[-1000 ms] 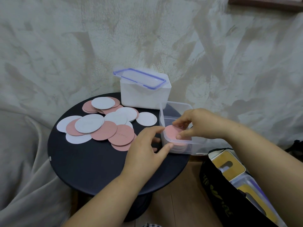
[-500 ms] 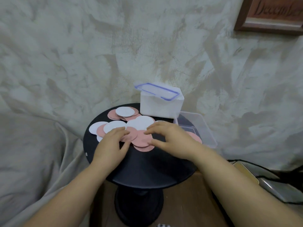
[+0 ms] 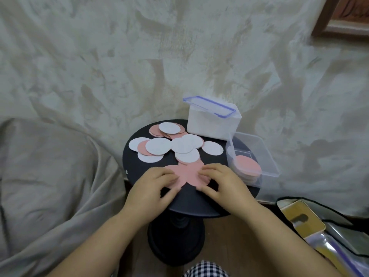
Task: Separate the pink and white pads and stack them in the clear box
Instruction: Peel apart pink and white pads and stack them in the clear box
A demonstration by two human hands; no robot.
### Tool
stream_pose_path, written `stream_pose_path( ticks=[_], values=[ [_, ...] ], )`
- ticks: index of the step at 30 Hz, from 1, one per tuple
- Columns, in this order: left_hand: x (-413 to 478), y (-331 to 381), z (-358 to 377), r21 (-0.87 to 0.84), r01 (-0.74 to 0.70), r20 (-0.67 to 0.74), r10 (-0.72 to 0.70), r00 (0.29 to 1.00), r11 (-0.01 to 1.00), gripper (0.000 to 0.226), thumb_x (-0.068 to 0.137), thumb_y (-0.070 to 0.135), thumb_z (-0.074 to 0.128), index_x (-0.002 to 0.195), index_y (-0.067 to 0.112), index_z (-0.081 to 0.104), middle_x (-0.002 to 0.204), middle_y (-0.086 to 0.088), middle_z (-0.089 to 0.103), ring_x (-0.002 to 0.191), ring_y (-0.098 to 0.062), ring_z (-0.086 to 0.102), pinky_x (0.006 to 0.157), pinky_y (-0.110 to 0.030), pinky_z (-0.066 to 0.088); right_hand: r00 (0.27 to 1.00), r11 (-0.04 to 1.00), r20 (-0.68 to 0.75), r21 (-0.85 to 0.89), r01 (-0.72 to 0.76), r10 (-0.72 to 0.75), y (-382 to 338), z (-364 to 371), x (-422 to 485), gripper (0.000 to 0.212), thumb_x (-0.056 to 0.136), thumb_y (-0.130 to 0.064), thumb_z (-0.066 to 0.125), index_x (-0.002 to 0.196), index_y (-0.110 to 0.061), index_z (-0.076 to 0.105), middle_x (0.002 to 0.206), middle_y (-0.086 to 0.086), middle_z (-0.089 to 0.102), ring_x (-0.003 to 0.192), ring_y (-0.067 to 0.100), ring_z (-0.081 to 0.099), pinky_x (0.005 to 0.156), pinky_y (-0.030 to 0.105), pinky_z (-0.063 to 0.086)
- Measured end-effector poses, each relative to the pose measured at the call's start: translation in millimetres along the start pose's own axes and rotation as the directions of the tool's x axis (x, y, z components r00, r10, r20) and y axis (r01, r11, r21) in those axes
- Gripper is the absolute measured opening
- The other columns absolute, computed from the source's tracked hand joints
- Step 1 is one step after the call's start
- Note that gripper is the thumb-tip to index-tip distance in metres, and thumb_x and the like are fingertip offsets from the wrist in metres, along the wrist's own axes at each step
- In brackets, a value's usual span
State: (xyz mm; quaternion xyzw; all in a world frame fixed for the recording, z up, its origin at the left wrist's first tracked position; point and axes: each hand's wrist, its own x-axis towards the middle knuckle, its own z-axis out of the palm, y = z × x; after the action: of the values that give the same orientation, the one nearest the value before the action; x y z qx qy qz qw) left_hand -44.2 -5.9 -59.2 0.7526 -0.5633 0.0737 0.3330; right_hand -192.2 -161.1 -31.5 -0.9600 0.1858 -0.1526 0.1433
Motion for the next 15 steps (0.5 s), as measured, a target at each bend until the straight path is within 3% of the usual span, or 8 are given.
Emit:
stream_pose_path(
  ticks=[5,9,10,13,15],
  values=[
    [-18,-1,-6,0.079,-0.094,0.14,0.082,0.987,0.992,0.06,0.092,0.059,0.027,0.105,0.018,0.069,0.114,0.001,0.066,0.107,-0.018,0.059,0.093,-0.031,0.047,0.995,0.998,0.08,-0.004,0.066,-0.065,-4,3,-18,0.05,0.086,-0.051,0.052,0.132,-0.029,0.05,0.145,-0.015,0.036,0.134,0.001,0.029,0.108,0.012,0.017],
    [-32,-10,-16,0.014,-0.163,0.135,0.159,0.978,0.987,0.048,0.089,0.052,0.044,0.106,0.015,0.068,0.114,0.0,0.066,0.107,-0.015,0.057,0.093,-0.033,0.045,0.997,0.992,0.01,0.102,0.075,-0.077,8,5,-45,0.069,0.076,-0.076,0.035,0.123,-0.031,0.058,0.135,-0.026,0.039,0.128,-0.007,0.034,0.11,0.018,0.025],
    [-34,-11,-17,0.009,-0.178,0.119,0.176,0.977,0.984,0.044,0.086,0.049,0.051,0.105,0.013,0.069,0.112,-0.001,0.066,0.106,-0.014,0.056,0.092,-0.032,0.044,0.997,0.987,-0.016,0.14,0.073,-0.072,11,6,-51,0.069,0.074,-0.077,0.039,0.121,-0.031,0.06,0.133,-0.027,0.041,0.127,-0.007,0.036,0.109,0.016,0.026],
    [-37,-11,-18,-0.001,-0.207,0.064,0.207,0.976,0.978,0.031,0.082,0.036,0.056,0.097,0.014,0.072,0.103,0.002,0.069,0.099,-0.012,0.057,0.085,-0.031,0.046,0.992,0.981,-0.093,0.171,0.096,-0.081,14,6,-61,0.05,0.07,-0.055,0.068,0.111,-0.027,0.067,0.127,-0.022,0.052,0.122,-0.003,0.046,0.105,0.024,0.035],
    [-38,-5,-20,-0.065,-0.185,-0.007,0.185,0.983,0.981,0.026,0.084,0.033,0.055,0.095,0.017,0.073,0.1,0.007,0.07,0.096,-0.008,0.06,0.083,-0.03,0.048,0.981,0.98,-0.162,0.152,0.13,-0.105,12,7,-65,0.034,0.07,-0.037,0.071,0.101,-0.024,0.071,0.118,-0.016,0.061,0.114,-0.001,0.054,0.098,0.028,0.043]
  ],
)
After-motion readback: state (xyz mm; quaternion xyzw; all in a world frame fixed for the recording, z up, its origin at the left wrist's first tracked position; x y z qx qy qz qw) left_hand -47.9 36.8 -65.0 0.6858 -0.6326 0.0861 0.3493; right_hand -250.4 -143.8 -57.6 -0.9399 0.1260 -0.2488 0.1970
